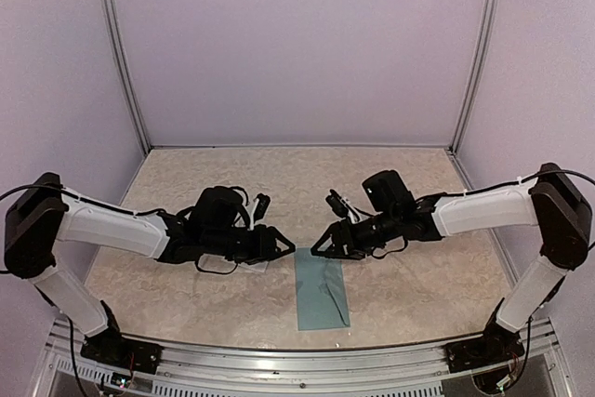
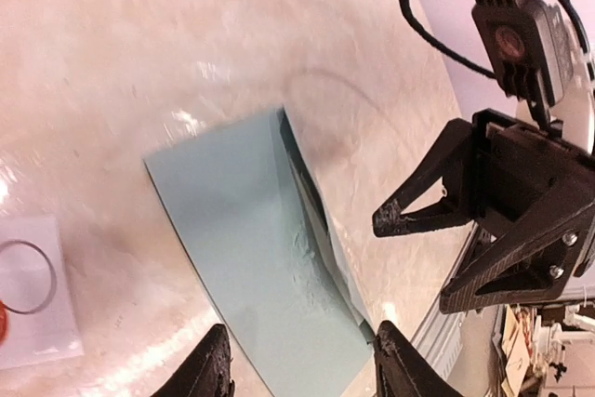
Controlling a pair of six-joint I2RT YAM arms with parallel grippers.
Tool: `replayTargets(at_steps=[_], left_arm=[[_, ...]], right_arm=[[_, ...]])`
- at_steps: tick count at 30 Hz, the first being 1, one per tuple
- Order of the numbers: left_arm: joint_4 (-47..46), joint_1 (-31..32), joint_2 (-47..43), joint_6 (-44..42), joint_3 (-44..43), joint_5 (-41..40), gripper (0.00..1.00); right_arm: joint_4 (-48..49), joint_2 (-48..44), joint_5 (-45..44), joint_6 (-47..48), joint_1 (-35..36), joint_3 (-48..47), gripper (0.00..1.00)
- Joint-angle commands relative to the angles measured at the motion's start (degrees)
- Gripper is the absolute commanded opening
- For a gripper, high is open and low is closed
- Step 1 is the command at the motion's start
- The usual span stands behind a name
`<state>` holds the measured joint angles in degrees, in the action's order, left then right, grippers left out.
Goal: Place the letter into the envelope and seal it
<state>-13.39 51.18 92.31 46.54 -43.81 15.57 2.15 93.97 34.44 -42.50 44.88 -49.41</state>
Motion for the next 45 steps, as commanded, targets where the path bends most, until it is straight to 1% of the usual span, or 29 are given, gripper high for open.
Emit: replayTargets(at_steps=[1,4,8,10,13,16,22,28,32,40,45], left_arm=[[5.2,-4.7,-4.4,-3.9,2.0,-5.5,0.49],[5.3,-8.4,-4.9,-4.6,3.7,-6.1,0.48],[4.6,-11.5,-4.6,-5.6,4.9,-7.6,0.42],[4.3,-12.4,-4.1,-6.2,4.9,-7.9,0.40],[4.4,-13.8,-3.0,-6.6,4.9,-8.7,0.32],[4.4,-14.1,-2.0,-6.3,5.0,-8.0,0.31],[4.8,-14.0,0.6,-5.1,6.3,-8.1,0.32],[4.4,-13.6,0.2,-4.7,7.0,-9.1,0.33],[4.0,-13.6,0.6,-4.5,6.9,-8.1,0.33],[3.1,-13.2,2.0,-4.4,6.4,-6.7,0.33],[3.0,-12.5,3.7,-4.3,5.5,-6.4,0.31]], right_arm=[[-7.5,2.8,-4.3,8.4,0.3,-8.3,0.51],[-9.1,8.0,-4.0,11.3,0.5,-14.6,0.42],[-10.2,15.1,-2.8,13.7,1.3,-23.0,0.34],[-10.9,18.7,-2.3,15.0,2.1,-26.9,0.33],[-13.1,23.3,-3.2,16.6,3.5,-32.5,0.33],[-14.7,27.1,-4.6,16.9,4.2,-36.6,0.33],[-13.2,31.2,-3.0,16.1,5.1,-38.8,0.32],[-10.0,33.5,0.3,15.4,5.6,-39.1,0.24],[-9.1,35.7,1.9,15.1,5.7,-40.8,0.22],[-8.4,39.9,3.3,14.8,5.7,-44.0,0.20],[-9.1,41.4,2.2,14.5,5.7,-44.9,0.19]])
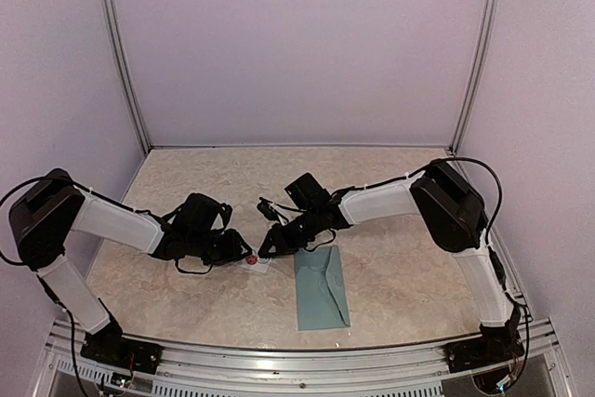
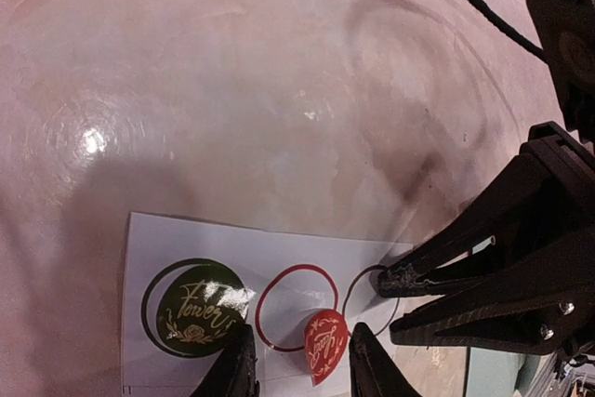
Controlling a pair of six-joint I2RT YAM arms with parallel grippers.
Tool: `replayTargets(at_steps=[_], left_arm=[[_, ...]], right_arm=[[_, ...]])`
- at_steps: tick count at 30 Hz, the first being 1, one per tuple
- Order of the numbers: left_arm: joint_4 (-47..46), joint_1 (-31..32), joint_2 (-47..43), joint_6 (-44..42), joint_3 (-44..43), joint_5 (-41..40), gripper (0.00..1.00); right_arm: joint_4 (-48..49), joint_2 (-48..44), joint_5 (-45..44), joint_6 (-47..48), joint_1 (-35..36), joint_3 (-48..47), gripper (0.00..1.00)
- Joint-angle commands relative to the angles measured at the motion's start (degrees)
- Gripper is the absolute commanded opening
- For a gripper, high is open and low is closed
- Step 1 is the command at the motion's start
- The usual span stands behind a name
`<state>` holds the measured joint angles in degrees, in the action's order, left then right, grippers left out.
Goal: Place the letter into the envelope and seal it
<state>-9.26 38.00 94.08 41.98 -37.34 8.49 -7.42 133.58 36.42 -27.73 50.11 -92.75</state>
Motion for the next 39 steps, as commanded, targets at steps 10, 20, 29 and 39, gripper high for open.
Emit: replayTargets(at_steps=[10,20,29,39], left_arm=[[-1.5,2.1,4.2,0.8,-1.9,0.9,0.19],[0.4,2.8,4.6,1.1,-2.0,-1.4,0.08],[1.5,3.3,3.5,0.6,-1.9,-3.2,0.00],[-4.5,3.7,-9.4,0.3,1.6,-1.2,0.00]], right_arm=[[-1.0,3.0,-1.8,-0.6,0.6,-1.6,0.18],[-1.5,3.2,-2.7,-0.8,0.5,-1.7,0.18],[-2.3,3.3,-4.6,-0.9,0.6,-1.9,0.18],[-4.1,3.7,-8.3,-2.3,0.1,-2.1,0.17]])
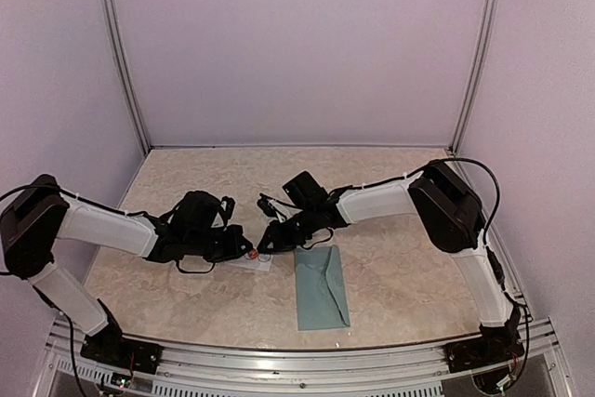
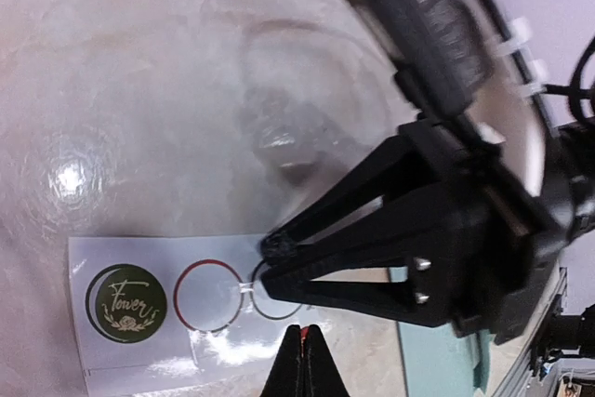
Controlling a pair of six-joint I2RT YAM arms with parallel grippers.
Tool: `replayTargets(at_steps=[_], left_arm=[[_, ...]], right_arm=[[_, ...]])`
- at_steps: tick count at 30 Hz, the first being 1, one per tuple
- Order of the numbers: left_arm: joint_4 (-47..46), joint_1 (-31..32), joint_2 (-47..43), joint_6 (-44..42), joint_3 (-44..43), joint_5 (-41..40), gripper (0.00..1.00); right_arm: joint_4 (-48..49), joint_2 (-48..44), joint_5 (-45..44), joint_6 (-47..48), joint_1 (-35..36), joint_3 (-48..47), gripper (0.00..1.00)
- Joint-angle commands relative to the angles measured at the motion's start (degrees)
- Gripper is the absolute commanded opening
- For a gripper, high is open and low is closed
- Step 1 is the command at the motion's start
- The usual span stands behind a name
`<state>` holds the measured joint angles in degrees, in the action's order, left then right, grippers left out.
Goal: Place the letter into the envelope and seal it
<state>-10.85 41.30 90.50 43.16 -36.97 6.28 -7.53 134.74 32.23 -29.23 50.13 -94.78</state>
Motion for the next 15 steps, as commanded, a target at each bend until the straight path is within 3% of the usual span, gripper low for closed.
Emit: replayTargets(at_steps=[1,7,10,13,15], left_arm=[[-2.8,0.4,-7.5,-0.9,1.4,1.1,0.00],[-5.7,1.7,-11.6,-1.0,1.4,4.9,0.00],[-7.1,4.2,-12.5,-1.9,-0.1,4.2,0.00],[-6.8,6.4,-12.8,-2.6,-1.9,3.2,0.00],[-7.0,7.5,-12.5,-2.6,-2.8,3.1,0.00]], right_arm=[[-3.8,2.5,-4.0,-0.9,0.1,0.0,0.17],[-1.4,-3.0,-1.0,-0.6,-0.4,1.7,0.17],[-1.1,-10.6,-2.0,0.2,-1.3,4.8,0.29],[-2.3,-19.4,-6.4,0.6,-2.6,10.7,0.48],[-2.8,-25.8,-9.5,0.3,-3.4,17.4,0.53]])
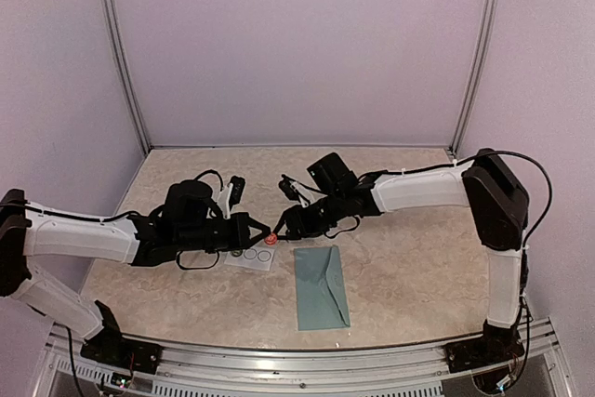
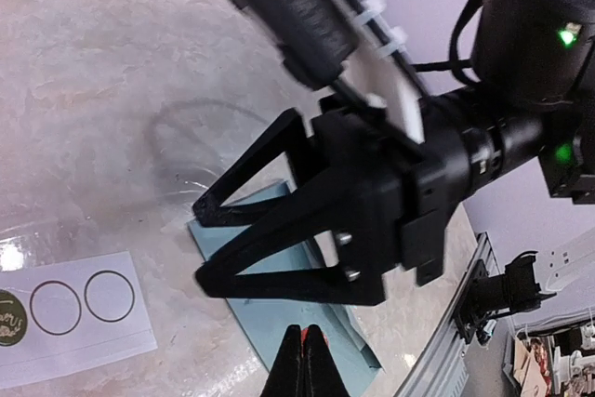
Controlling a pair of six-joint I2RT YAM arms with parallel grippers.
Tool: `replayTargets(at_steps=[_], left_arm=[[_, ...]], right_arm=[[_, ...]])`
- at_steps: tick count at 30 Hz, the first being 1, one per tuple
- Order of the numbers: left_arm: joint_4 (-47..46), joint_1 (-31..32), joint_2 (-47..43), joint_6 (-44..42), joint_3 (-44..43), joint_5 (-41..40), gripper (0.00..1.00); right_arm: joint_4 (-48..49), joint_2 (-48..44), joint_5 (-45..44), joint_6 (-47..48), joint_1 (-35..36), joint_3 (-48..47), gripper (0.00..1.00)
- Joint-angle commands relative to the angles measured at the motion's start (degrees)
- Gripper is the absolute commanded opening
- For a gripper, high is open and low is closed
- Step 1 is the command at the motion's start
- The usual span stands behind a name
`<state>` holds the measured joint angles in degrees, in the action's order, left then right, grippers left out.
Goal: Place the letter into the envelope and seal it
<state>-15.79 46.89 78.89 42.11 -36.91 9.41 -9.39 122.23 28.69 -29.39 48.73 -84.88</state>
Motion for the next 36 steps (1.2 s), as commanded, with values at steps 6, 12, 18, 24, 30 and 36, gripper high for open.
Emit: replayTargets(at_steps=[6,12,18,24,30,36], left_arm=[[-3.0,5.3,3.0,-1.1,-6.1,0.9,0.00],[-5.1,7.6,9.3,-0.2,-9.2,4.5,0.00],[-5.1,8.6,14.4,-0.3,-11.8,6.7,0.00],[-3.2,9.7,18.7,-1.6,-14.0,8.0,0.00],[-2.1,9.9,23.9,-2.3,-16.3,9.5,0.00],[1.1,10.2,28.1,-3.1,-18.8,8.5,0.00]], right_arm=[[0.0,-30.2,-12.7,-5.2,-2.4,28.0,0.44],[8.3,-39.4,-9.5,-13.8,-1.2,44.2,0.19],[13.7,-35.4,-6.6,-15.5,1.2,46.6,0.07],[17.6,-29.0,-3.8,-15.4,2.0,45.9,0.06],[15.9,-24.1,-4.5,-15.4,2.0,44.6,0.05],[14.7,-22.1,-5.3,-16.8,2.0,44.6,0.04]])
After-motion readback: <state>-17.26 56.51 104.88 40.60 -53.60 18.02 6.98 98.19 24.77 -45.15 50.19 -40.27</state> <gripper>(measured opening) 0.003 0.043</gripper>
